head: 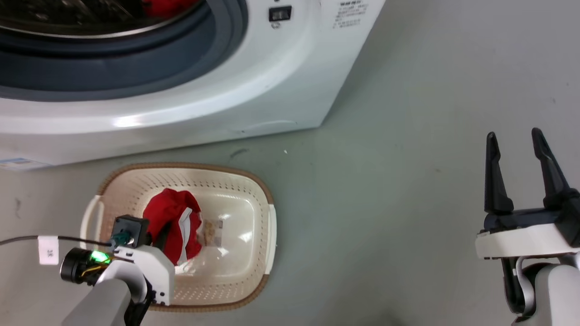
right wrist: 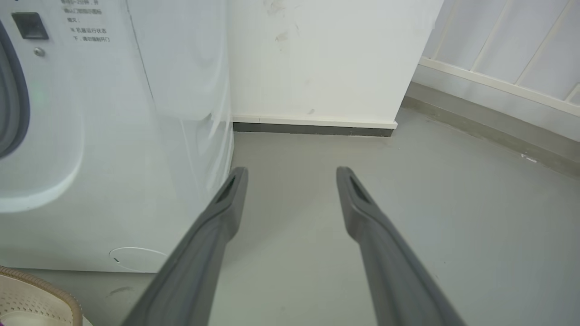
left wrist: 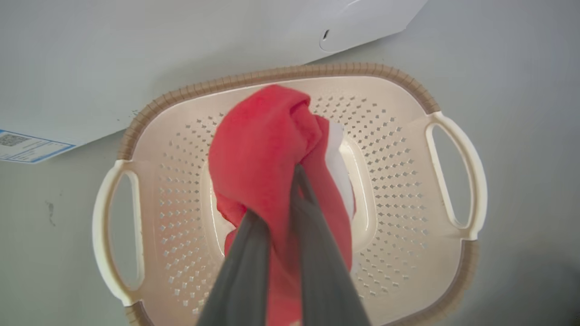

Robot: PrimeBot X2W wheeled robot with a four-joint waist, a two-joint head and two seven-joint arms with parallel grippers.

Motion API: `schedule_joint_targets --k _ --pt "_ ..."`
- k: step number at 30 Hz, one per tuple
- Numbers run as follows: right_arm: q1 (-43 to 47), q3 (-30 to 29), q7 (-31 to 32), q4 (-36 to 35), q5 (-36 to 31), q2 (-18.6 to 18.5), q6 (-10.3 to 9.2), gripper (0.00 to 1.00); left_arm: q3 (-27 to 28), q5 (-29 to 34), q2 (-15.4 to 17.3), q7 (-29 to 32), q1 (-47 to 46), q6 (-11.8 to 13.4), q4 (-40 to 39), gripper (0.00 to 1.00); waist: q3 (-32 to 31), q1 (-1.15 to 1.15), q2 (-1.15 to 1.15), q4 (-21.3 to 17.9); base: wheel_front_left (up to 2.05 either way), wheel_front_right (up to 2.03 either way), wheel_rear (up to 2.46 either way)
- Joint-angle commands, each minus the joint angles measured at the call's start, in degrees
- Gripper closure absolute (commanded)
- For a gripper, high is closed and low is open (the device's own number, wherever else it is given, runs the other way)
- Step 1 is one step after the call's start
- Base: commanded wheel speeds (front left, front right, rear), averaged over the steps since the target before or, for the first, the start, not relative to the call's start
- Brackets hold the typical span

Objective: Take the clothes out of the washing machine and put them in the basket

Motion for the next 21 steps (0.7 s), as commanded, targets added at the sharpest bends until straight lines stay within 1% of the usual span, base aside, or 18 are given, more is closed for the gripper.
schedule_joint_targets --k 1,9,13,16,21 --pt "-1.3 0.0 -0.1 -0.6 0.1 0.1 -0.06 0.00 -0.6 0.8 -0.6 -0.2 -2.7 -0.9 2.7 1.00 6.1 -0.01 0.00 -3.0 0.00 0.00 0.00" --pt "-3.0 0.3 -0.1 -2.2 -0.1 0.1 -0.06 0.00 -2.7 2.5 -3.1 -0.8 -11.2 -3.5 13.5 1.00 12.7 -0.01 0.00 -4.7 0.00 0.00 0.00" --pt "-3.4 0.7 -0.1 -3.0 -0.5 0.1 -0.06 0.00 -3.1 2.4 -3.9 -1.1 -14.2 -4.0 17.8 1.00 15.5 -0.01 0.00 -5.2 0.00 0.00 0.00" --pt "-3.9 0.3 -0.1 -3.3 0.3 0.1 -0.06 0.00 -3.3 2.4 -4.5 -1.5 -16.2 -4.4 20.3 1.00 17.1 -0.01 0.00 -5.3 0.00 0.00 0.00" --pt "-3.5 0.6 -0.1 -2.5 0.8 0.1 -0.06 0.00 -3.3 2.2 -5.6 -2.1 -17.4 -4.5 23.4 1.00 17.8 -0.01 0.00 -5.2 0.00 0.00 0.00"
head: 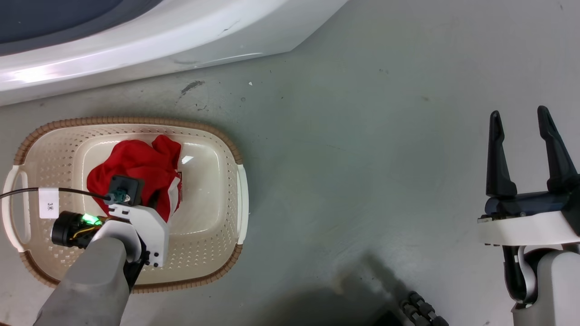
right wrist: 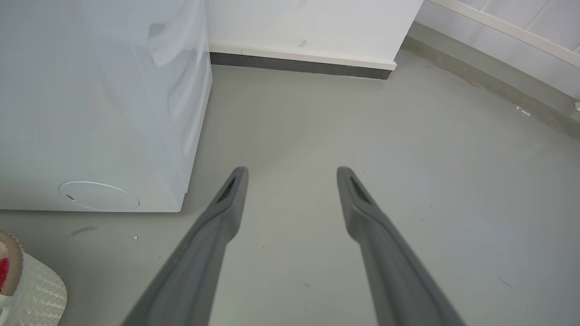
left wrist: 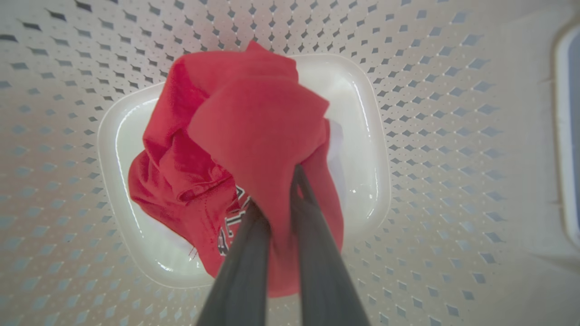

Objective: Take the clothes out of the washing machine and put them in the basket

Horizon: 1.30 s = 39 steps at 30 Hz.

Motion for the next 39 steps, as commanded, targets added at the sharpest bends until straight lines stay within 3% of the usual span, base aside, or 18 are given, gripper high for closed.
schedule_joint_targets --k 1,4,5,6,13,17,27,34,39 --pt "-0.6 0.2 -0.1 0.2 0.1 0.1 -0.06 0.00 0.0 -0.2 -0.4 -0.4 -0.7 0.0 0.7 1.00 0.0 -0.01 0.00 0.0 0.00 0.00 0.00" --pt "-0.6 0.4 -0.1 0.7 0.2 0.1 -0.06 0.00 1.2 -1.4 -1.3 -0.8 -0.7 0.3 2.1 1.00 -0.7 -0.01 0.00 0.3 0.00 0.00 0.00" --pt "-0.7 0.3 -0.1 0.7 0.2 0.1 -0.06 0.00 1.7 -1.8 -1.5 -0.8 -0.5 0.3 2.4 0.71 -1.0 -0.01 0.00 0.4 0.00 0.00 0.00" --pt "-1.0 0.1 -0.1 0.7 0.0 0.1 -0.06 0.00 1.9 -2.4 -1.9 -0.9 -0.1 0.1 2.8 0.00 -1.5 -0.01 0.00 0.5 0.00 0.00 0.00" --pt "-0.6 -1.0 -0.1 1.5 -2.0 0.1 -0.06 0.00 3.0 -3.6 -3.2 -1.3 2.2 -0.7 2.3 0.00 -7.0 -0.01 0.00 3.2 0.00 0.00 0.00" --pt "0.6 -1.9 -0.1 2.8 -3.3 0.1 -0.07 0.00 7.7 -5.9 -3.3 -1.2 5.9 -1.0 -3.3 0.00 -12.4 -0.01 0.00 5.9 0.00 0.00 0.00" --pt "3.7 -2.6 -0.1 5.2 -4.6 0.1 -0.06 0.00 19.2 -1.1 -2.6 -1.2 16.7 0.1 -21.2 0.00 -23.3 -0.01 0.00 10.0 0.00 0.00 0.00" --pt "5.4 -2.9 -0.1 5.9 -4.3 0.1 -0.06 0.00 30.0 3.5 -4.4 -1.3 24.7 0.1 -37.1 0.00 -27.6 -0.01 0.00 10.4 0.00 0.00 0.00" --pt "6.3 -2.5 -0.1 6.3 -3.4 0.1 -0.07 0.00 33.5 7.8 -5.3 -1.3 27.5 -0.5 -46.5 0.00 -28.4 -0.01 0.00 9.2 0.00 0.00 0.00"
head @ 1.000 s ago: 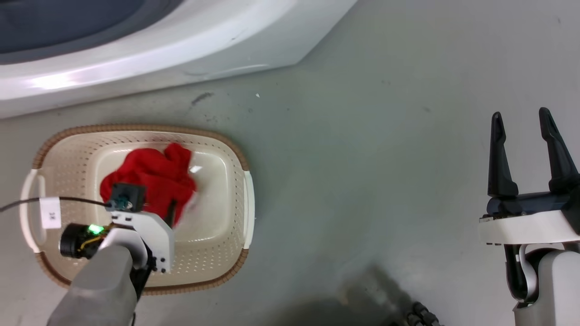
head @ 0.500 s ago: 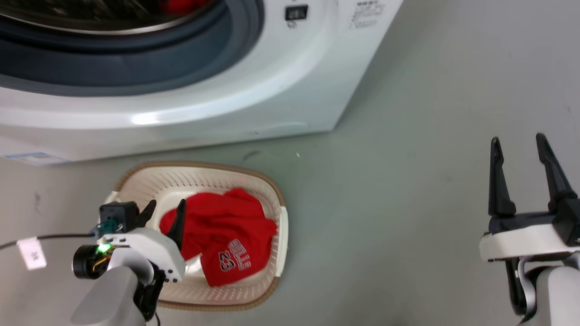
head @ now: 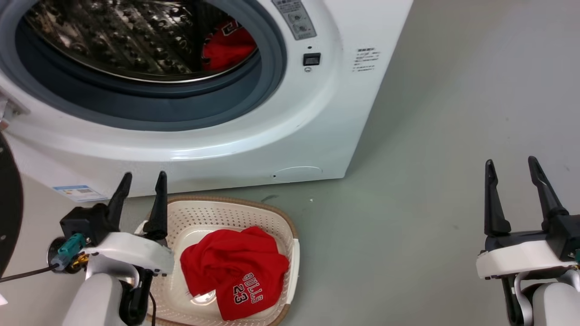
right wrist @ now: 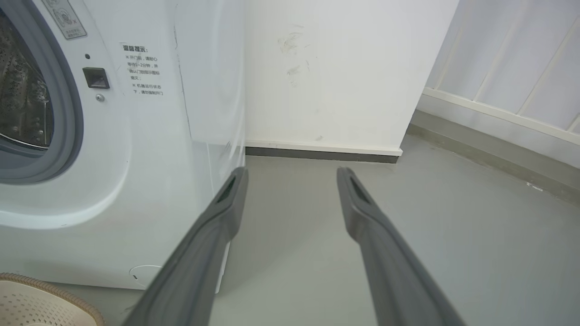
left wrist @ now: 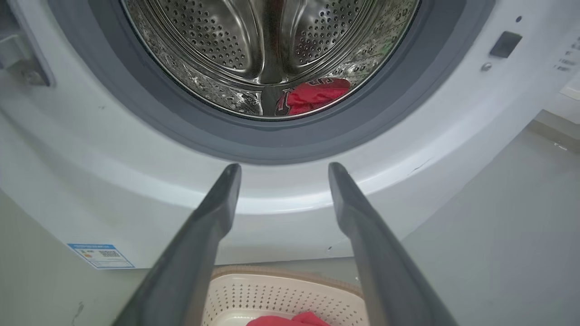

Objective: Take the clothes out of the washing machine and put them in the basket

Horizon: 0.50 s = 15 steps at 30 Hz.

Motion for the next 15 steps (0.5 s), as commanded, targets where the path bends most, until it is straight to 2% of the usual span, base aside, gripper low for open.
schedule_joint_targets --k 1,7,12,15 --pt "1.0 0.2 -0.1 0.2 0.5 0.1 -0.06 0.00 0.1 0.7 -0.1 -0.1 0.6 -0.2 -1.3 0.00 0.2 0.02 0.00 -0.9 0.00 0.00 0.00" --pt "0.8 1.1 -0.1 0.3 2.1 0.1 -0.06 0.00 0.2 2.2 1.6 0.3 -1.3 0.0 -5.2 0.00 1.7 0.02 0.00 -4.2 0.00 0.00 0.00" --pt "0.0 1.3 -0.1 -0.1 3.1 0.1 -0.06 0.00 0.6 2.8 5.3 3.6 -5.1 -0.2 -8.7 0.00 5.0 0.02 0.00 -7.2 0.00 0.00 0.00" --pt "-0.3 1.6 -0.1 -0.3 4.0 0.1 -0.06 0.00 0.8 2.9 8.9 7.3 -8.9 -0.4 -10.7 0.00 7.6 0.02 0.00 -9.3 0.00 0.00 0.00"
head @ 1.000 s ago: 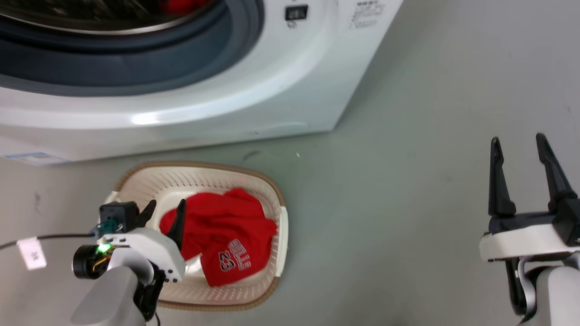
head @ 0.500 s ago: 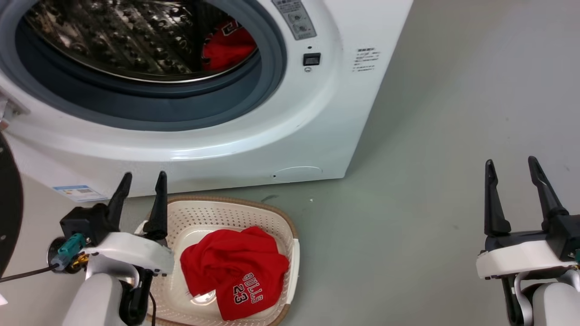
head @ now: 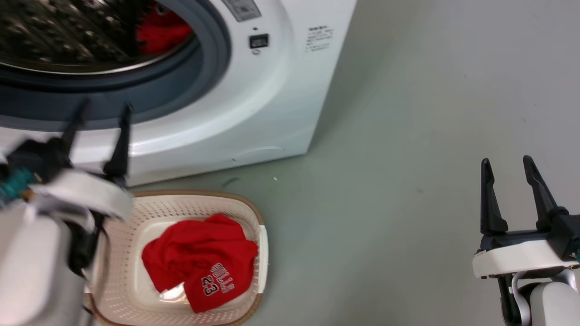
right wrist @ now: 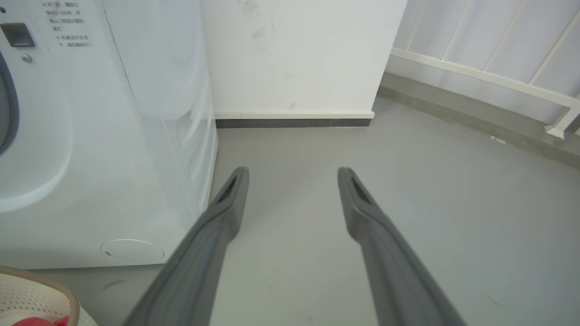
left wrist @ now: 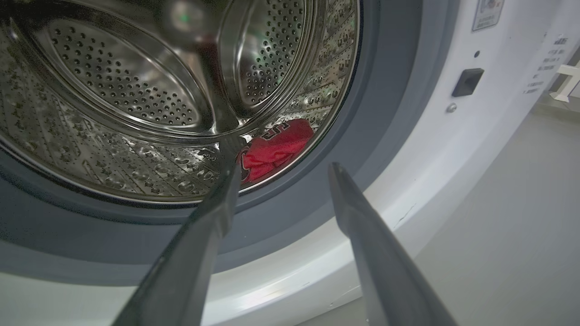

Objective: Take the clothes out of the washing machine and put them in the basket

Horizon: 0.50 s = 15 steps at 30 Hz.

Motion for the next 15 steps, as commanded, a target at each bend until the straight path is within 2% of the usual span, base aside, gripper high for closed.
schedule_joint_targets --k 1,4,7,15 --pt "-0.7 0.1 -0.1 -0.2 0.7 0.1 -0.06 0.00 0.2 0.0 2.3 2.2 -3.5 -0.3 -1.1 0.00 3.4 0.00 0.00 -3.0 0.00 0.00 0.00" --pt "-1.3 0.7 -0.1 -0.5 1.9 0.1 -0.06 0.00 0.7 -2.7 5.5 7.7 -9.0 -0.6 -1.8 0.00 6.4 0.00 0.00 -5.1 0.00 0.00 0.00" --pt "-2.1 1.3 -0.1 -1.1 3.1 0.1 -0.06 0.00 -1.1 -4.3 9.7 13.5 -16.1 -0.9 -1.4 0.00 9.7 0.00 0.00 -6.8 0.00 0.00 0.00" --pt "-4.0 4.7 -0.1 -2.3 7.0 0.1 -0.06 0.00 -5.6 -11.9 18.4 32.5 -38.2 -1.0 7.3 0.00 18.9 0.00 0.00 -12.4 0.00 0.00 0.00"
